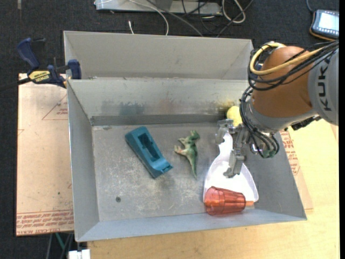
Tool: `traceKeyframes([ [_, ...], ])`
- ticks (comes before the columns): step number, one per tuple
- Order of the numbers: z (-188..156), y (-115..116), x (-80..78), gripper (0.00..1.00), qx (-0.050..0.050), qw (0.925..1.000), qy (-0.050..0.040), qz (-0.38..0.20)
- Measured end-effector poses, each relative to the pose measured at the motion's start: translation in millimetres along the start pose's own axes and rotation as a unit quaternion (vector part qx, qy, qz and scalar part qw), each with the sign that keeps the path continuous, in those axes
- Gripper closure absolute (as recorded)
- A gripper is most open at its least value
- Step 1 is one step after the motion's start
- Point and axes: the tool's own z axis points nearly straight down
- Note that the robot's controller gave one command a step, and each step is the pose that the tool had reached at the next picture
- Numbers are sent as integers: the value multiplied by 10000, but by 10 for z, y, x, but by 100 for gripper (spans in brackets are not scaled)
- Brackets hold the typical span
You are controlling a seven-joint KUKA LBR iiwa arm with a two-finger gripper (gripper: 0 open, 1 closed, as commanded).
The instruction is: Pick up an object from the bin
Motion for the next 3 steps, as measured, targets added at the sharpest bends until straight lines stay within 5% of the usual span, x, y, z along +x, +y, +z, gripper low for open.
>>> traceKeyframes([
  [3,33,24,160,0,0,10000,-1,0],
])
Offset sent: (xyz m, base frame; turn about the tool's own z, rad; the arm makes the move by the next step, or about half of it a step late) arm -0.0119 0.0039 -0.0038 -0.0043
